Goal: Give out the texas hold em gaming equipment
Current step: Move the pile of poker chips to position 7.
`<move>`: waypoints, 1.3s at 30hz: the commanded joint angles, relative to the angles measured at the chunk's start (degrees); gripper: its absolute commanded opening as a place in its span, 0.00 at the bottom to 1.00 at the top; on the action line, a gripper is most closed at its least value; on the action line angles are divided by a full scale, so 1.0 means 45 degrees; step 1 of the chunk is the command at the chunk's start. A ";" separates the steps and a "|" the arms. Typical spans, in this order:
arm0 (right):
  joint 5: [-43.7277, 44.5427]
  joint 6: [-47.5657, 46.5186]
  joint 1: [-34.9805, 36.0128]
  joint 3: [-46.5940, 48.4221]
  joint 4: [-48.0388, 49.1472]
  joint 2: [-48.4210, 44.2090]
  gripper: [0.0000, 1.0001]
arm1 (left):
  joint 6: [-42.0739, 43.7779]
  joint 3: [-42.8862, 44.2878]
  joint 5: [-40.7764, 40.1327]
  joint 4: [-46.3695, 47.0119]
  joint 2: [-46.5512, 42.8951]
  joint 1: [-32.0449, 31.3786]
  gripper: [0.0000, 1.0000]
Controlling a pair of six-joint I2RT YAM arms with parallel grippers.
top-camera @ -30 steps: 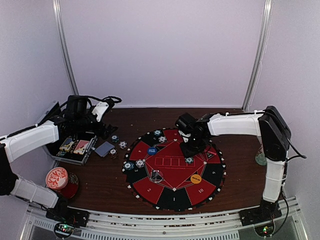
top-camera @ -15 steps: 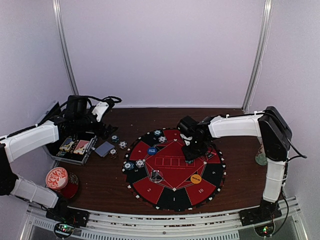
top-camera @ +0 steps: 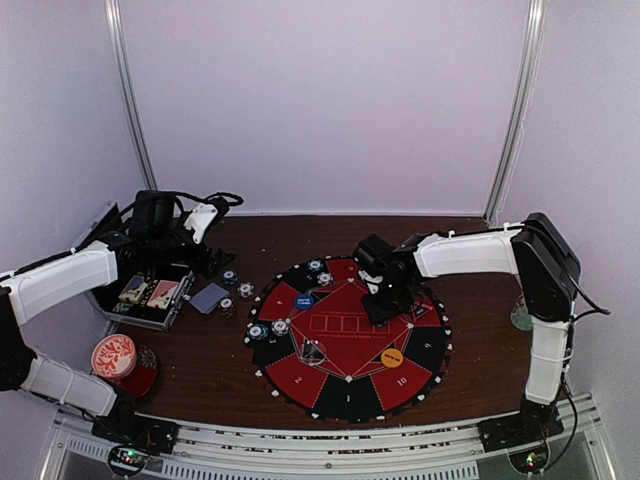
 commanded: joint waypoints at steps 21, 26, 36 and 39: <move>-0.0103 -0.0108 -0.0106 -0.0051 0.0130 0.0533 0.45 | -0.0130 -0.0090 0.0227 0.0562 -0.0296 0.0069 0.98; -0.0285 -0.0079 -0.0140 0.0001 0.0092 0.0650 0.49 | -0.0142 -0.0075 0.0250 0.0562 -0.0316 0.0071 0.98; -0.0804 -0.0098 -0.0124 0.0241 -0.0410 0.0987 0.43 | -0.0145 -0.0090 0.0268 0.0562 -0.0379 0.0070 0.98; -0.0899 -0.0065 -0.0126 0.0261 -0.0511 0.0991 0.36 | -0.0161 -0.0073 0.0265 0.0562 -0.0401 0.0074 0.98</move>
